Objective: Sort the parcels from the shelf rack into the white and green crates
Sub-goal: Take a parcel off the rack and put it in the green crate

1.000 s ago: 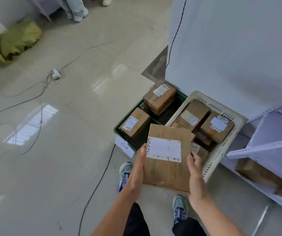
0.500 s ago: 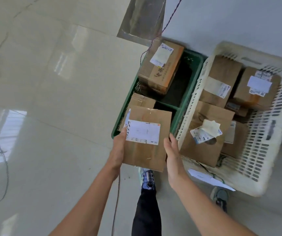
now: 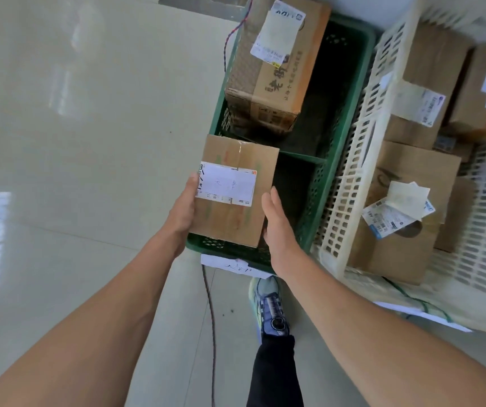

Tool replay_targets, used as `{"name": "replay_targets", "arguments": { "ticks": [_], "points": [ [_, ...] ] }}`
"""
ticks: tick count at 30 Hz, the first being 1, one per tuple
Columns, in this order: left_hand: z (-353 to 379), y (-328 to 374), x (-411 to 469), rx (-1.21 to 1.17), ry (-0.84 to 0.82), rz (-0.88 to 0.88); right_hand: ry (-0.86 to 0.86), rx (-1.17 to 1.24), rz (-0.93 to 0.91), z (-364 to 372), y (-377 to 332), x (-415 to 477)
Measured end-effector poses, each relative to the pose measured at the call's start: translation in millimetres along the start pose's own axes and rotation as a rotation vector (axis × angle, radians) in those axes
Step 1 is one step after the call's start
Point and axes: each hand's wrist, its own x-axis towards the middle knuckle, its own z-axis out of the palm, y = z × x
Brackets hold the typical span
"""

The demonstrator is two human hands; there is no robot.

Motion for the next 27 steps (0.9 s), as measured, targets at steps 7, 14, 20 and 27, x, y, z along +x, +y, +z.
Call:
{"name": "replay_targets", "arguments": {
  "ticks": [7,14,20,27],
  "points": [
    [2.7,-6.1,20.2,-0.004,-0.042,0.007,0.007,0.002,-0.001,2.0,1.5,23.4],
    [7.9,-3.1,4.4,0.012,0.049,0.029,-0.002,-0.037,-0.038,-5.6,-7.0,12.8],
    [20.7,32.8,-62.9,-0.02,0.13,0.146,0.064,0.041,-0.215,-37.7,-54.0,-64.1],
    [92.0,109.5,-205.1,-0.003,-0.044,0.257,0.141,0.259,-0.331,-96.9,-120.6,-189.1]
  ]
}}
